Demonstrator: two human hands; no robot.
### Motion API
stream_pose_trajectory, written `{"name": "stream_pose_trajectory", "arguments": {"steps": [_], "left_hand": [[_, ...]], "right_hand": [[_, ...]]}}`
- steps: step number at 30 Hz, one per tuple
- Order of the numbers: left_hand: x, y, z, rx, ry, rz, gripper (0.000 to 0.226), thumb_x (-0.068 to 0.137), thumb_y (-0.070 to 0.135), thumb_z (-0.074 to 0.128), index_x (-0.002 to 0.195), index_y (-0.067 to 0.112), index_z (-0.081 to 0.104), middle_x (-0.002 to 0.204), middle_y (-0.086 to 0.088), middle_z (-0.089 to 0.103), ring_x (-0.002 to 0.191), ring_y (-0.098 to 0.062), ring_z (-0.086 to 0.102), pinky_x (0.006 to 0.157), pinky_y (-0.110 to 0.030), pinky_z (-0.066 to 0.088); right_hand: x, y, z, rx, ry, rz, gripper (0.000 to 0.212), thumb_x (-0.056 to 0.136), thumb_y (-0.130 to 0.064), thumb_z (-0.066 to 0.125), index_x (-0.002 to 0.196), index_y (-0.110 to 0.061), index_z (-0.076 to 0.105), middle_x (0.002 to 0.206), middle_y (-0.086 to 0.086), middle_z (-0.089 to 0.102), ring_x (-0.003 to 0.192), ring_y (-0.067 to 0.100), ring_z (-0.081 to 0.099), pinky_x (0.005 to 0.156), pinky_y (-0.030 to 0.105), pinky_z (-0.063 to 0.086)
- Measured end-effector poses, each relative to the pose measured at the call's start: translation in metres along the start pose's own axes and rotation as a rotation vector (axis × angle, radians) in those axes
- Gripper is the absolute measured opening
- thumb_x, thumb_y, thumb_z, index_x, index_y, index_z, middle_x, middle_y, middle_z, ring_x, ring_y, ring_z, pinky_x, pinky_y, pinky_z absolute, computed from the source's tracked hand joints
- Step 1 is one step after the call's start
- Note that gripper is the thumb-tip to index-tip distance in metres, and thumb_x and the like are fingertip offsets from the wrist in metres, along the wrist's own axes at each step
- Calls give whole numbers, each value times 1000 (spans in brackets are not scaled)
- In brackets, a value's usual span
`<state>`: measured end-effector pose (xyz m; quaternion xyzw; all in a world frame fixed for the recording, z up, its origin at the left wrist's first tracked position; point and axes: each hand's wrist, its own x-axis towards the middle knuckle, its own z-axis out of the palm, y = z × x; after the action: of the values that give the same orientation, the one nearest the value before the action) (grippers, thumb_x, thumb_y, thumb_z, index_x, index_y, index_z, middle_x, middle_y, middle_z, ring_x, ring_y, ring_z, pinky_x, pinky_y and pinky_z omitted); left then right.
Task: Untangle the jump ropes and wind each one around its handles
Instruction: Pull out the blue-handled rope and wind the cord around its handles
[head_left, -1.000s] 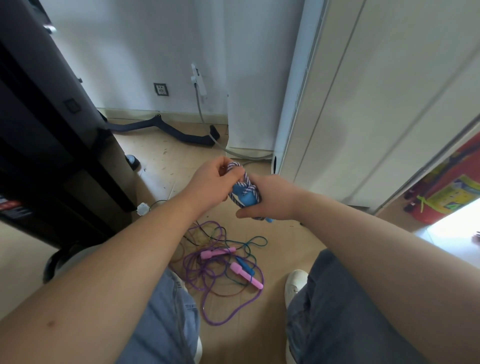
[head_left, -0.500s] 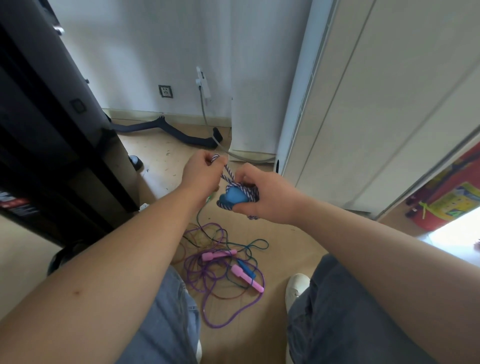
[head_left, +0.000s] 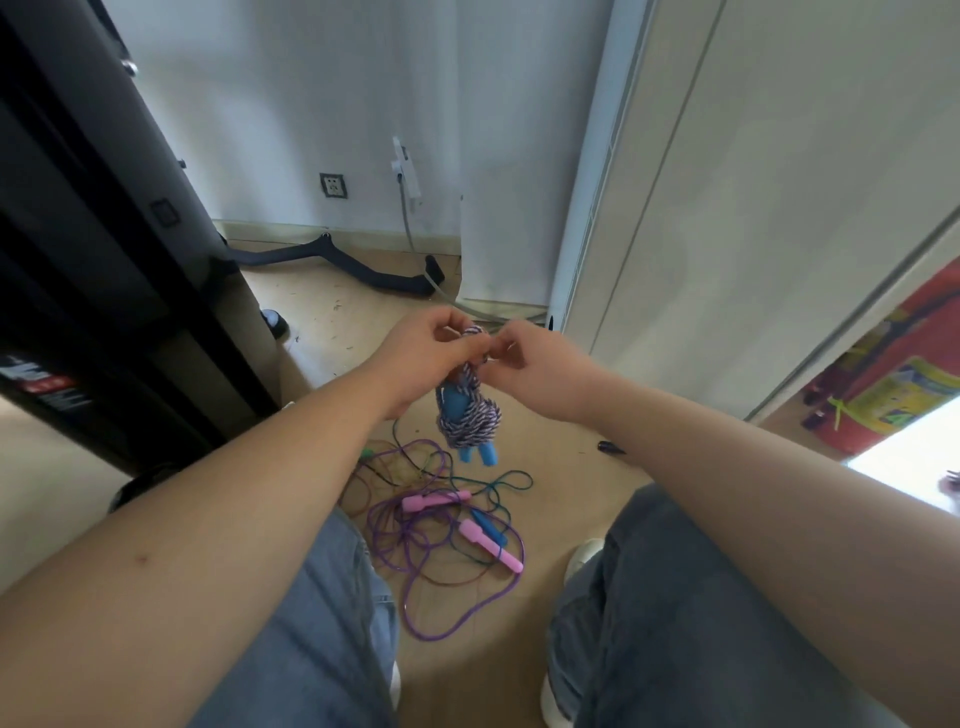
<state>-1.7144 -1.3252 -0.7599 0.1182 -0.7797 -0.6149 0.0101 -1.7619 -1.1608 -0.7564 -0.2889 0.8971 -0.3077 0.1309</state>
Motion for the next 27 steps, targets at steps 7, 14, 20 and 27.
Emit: {"name": "stream_pose_trajectory", "arguments": {"steps": [7, 14, 20, 27], "left_hand": [[-32, 22, -1, -10, 34, 43, 8, 90, 17, 72, 91, 15, 64, 88, -7, 63, 79, -16, 68, 72, -39, 63], [-59, 37, 0, 35, 81, 78, 13, 89, 20, 74, 95, 13, 64, 87, -7, 67, 81, -19, 71, 66, -29, 61], [-55, 51, -4, 259, 2, 87, 14, 95, 26, 66, 108, 23, 66, 99, 7, 72, 89, -3, 69, 72, -24, 52], [-3, 25, -10, 361, -20, 199, 14, 94, 23, 67, 105, 23, 74, 101, 10, 75, 99, 3, 66, 84, -17, 48]], "right_hand": [[-19, -19, -14, 31, -11, -45, 15, 92, -34, 64, 101, -24, 70, 88, -6, 69, 80, 13, 64, 69, 30, 52], [-43, -36, -26, 72, 69, -17, 10, 91, -29, 64, 89, -20, 70, 78, -2, 68, 69, 17, 61, 66, 32, 52], [-46, -35, -39, 39, 153, -49, 6, 93, -26, 59, 97, -25, 63, 85, -9, 65, 76, 10, 60, 58, 20, 43], [2, -15, -41, 142, 162, -25, 6, 96, -23, 61, 101, -21, 63, 93, -1, 69, 85, 20, 66, 79, 37, 57]]}}
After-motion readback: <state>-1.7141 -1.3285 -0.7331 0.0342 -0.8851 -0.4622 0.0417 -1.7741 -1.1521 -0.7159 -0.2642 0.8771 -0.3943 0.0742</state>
